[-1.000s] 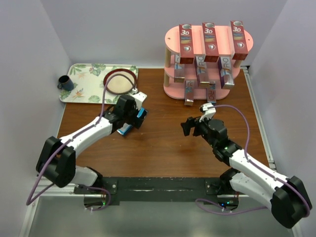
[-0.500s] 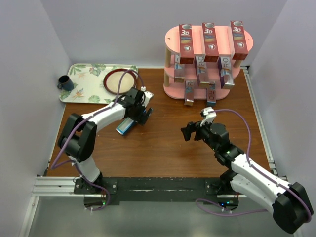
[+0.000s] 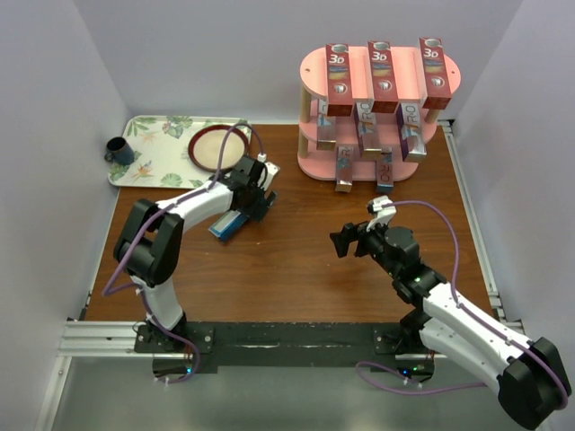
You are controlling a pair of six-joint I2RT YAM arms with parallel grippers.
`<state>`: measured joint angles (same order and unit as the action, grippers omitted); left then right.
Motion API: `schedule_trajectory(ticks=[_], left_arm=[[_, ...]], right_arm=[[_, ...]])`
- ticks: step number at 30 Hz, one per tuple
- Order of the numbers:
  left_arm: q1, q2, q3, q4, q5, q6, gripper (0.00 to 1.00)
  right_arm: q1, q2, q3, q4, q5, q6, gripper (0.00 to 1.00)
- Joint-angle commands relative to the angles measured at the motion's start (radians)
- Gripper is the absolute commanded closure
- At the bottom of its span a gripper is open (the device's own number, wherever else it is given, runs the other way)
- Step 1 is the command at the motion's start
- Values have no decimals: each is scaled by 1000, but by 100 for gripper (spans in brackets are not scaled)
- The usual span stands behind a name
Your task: Place and organize the toothpastes onto the shelf
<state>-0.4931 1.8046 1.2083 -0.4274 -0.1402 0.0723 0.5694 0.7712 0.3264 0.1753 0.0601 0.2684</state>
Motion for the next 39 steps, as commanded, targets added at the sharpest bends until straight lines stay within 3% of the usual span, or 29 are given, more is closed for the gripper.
schedule_trajectory(ticks=[1,5,12,18,21,23,26,34,39], left_arm=[[10,-23,19,-1,-15,11,9],[10,-60,10,10,-7,23,7],[22,27,16,6,39,44,8],[44,82,46,-14,67,46,13],[44,59,40,-11,105,46,30],[44,30,25,-2,135,44,48],[44,-17,2,18,206,37,64],[47,-161,-55,91,367,-26,73],[99,-315,-180,300,609,-187,75]], right_arm=[[3,-26,-12,-3,6,-9,1],[3,-29,-13,-11,6,-11,1],[3,-38,-13,-23,7,-12,2],[3,-52,-20,-28,6,-12,2],[3,-56,-18,-33,4,-18,2],[3,-56,-18,-31,1,-17,2],[3,-52,-18,-25,-5,-15,2],[3,-44,-20,6,-59,11,2],[3,-46,-44,59,-137,78,2]])
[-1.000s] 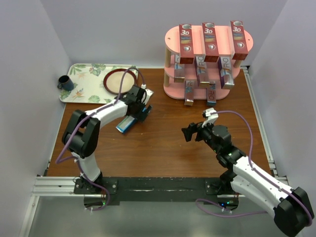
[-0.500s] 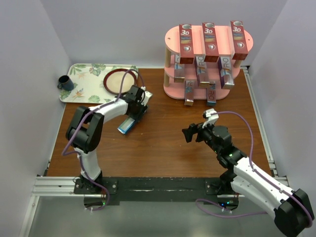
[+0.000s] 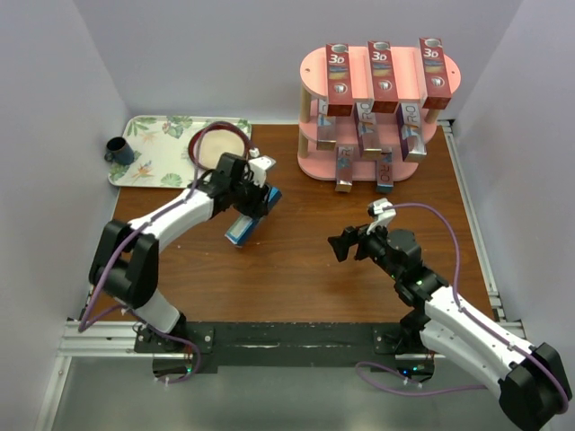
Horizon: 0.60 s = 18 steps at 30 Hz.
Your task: Place and organize the toothpastes onto the shelf
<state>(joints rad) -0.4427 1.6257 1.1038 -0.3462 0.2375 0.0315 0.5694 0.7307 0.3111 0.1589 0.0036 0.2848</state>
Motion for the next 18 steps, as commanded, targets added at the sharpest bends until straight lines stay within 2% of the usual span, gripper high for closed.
schedule_trajectory(ticks=[1,2,4,5,7,8,10,11,18], left_arm=[[80,-160,-105,270,279,-183,75],[96,-203,-174,406,374,-270,75],[139,-245,-247,546,454,-368,75],[150,-278,-324,697,514,-474,75],[180,-318,-443,865,571,-591,76],[190,-329,-482,1050,580,-720,76],[208,-342,-586,1230,580,-842,76],[213,-342,-617,1407,576,-958,77],[214,-222,-805,2073,462,-1341,78]], right_arm=[[3,-5,-33,97,-89,69,2],[3,-5,-33,106,-99,80,2],[3,-2,-38,137,-126,105,2],[3,-1,-38,148,-138,111,2],[3,10,-37,175,-172,126,2],[3,12,-37,183,-181,129,2],[3,16,-33,209,-212,140,2],[3,19,-33,220,-221,145,2],[3,78,-21,344,-332,186,2]])
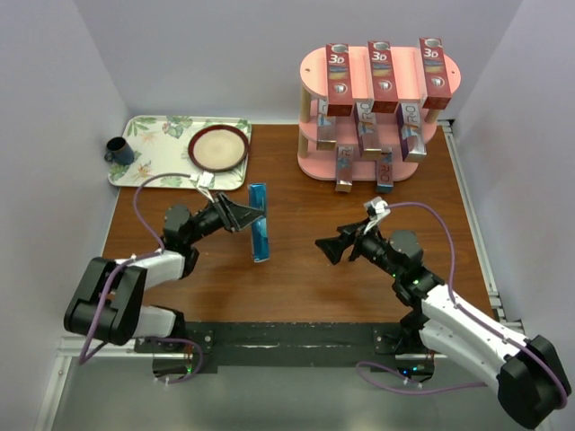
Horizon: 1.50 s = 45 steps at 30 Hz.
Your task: Place and organize the toothpastes onto the shelf
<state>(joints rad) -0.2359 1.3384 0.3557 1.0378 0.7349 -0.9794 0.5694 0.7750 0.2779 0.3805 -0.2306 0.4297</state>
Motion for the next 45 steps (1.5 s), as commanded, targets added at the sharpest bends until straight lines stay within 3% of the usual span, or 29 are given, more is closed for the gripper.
schedule_trajectory(ticks=[1,2,10,14,21,37,45], left_arm=[[7,112,-79,755,-67,-367,78],[7,140,-86,860,-81,-430,78],[-9,93,-93,860,-153,-397,79],[-17,65,-74,860,-173,-393,79],[-20,44,-55,860,-192,-390,79],[-23,-27,-38,860,-221,-409,78],[-29,-47,-40,860,-224,-412,78]], right_arm=[[3,55,12,139,-111,47,2],[4,64,12,159,-133,56,2],[66,185,53,323,-125,110,2],[145,318,110,454,-119,214,2],[179,510,161,750,-147,432,2],[234,741,225,851,-150,517,4],[239,854,260,1007,-200,603,14]])
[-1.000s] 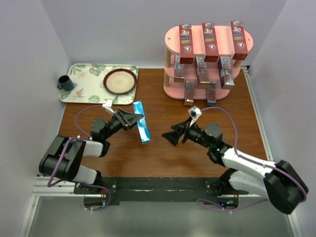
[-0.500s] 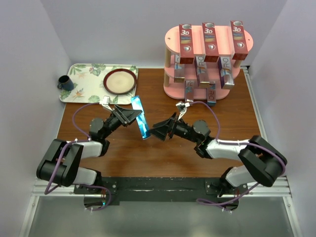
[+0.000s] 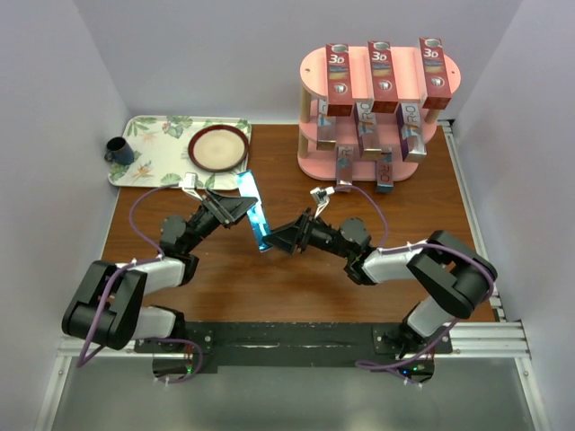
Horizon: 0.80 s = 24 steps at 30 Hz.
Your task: Place and organize the toothpastes onto the shelf
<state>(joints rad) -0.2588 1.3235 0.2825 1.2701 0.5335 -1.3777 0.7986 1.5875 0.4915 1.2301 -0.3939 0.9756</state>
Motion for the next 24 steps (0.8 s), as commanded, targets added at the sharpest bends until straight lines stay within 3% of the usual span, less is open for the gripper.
schedule_trajectory(ticks=[1,6,9,12,13,15,16,22,24], left_arm=[[-8,-32,34,627,-24,-14,78],[-10,-33,37,627,-26,-12,78],[-10,-33,35,627,-18,-3,75],[-10,-30,21,627,-10,15,62],[-8,-29,15,627,-7,22,53],[-7,-21,0,626,-6,38,47],[-4,-17,-6,627,-6,45,37],[15,25,-29,627,22,91,2],[23,28,-31,614,37,106,0]], right_arm=[[14,52,53,176,-51,78,18],[17,117,59,315,-68,141,33],[19,134,61,354,-77,158,47],[19,112,42,341,-66,129,65],[17,100,35,324,-65,102,67],[17,56,27,252,-59,63,69],[19,39,21,221,-54,22,69],[19,-133,-5,-65,30,-177,70],[17,-211,-4,-217,70,-234,71]])
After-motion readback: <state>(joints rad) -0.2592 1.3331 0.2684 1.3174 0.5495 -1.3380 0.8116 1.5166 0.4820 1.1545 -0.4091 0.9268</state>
